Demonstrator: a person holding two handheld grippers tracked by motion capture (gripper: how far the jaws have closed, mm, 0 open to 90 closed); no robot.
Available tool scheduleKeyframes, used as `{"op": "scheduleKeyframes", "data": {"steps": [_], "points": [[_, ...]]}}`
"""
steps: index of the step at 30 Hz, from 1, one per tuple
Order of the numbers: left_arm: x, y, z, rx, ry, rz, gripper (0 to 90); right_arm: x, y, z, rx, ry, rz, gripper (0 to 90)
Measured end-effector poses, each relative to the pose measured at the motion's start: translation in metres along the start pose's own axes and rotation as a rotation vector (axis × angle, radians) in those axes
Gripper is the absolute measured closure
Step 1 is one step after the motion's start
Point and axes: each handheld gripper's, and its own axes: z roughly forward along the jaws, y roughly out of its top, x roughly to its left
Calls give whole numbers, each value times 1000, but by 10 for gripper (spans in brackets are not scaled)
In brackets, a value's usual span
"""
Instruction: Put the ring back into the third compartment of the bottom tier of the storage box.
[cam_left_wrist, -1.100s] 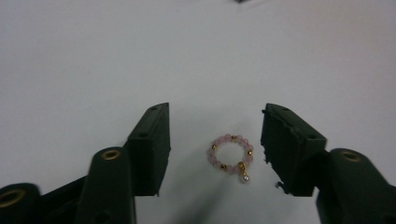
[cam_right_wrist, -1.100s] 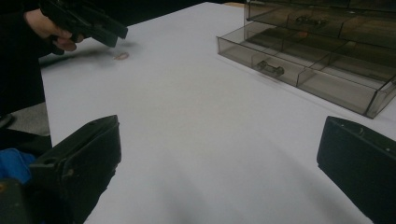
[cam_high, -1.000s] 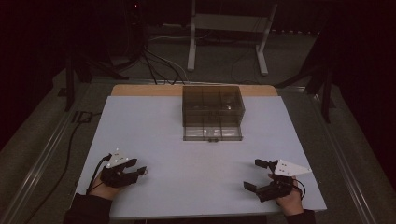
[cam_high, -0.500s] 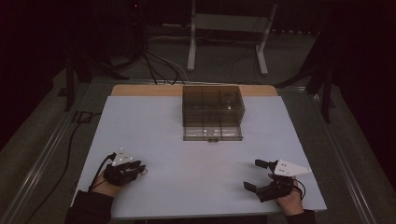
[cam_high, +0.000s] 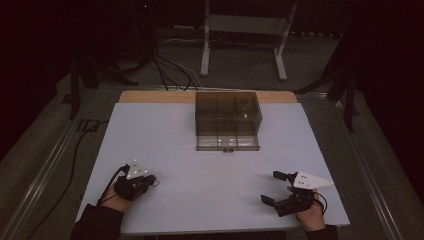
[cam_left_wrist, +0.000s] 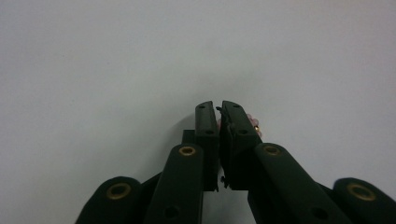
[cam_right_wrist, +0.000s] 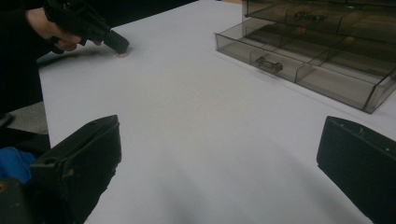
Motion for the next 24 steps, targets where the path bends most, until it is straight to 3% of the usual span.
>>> {"op": "scheduleKeyframes", "data": {"steps": [12,24], "points": [[-2,4,0,22,17,17,897,1,0,0,2,-2,-4,0],[-3,7,-7,-20,16,3,897,0,0,-1,-5,-1,0,0]]}}
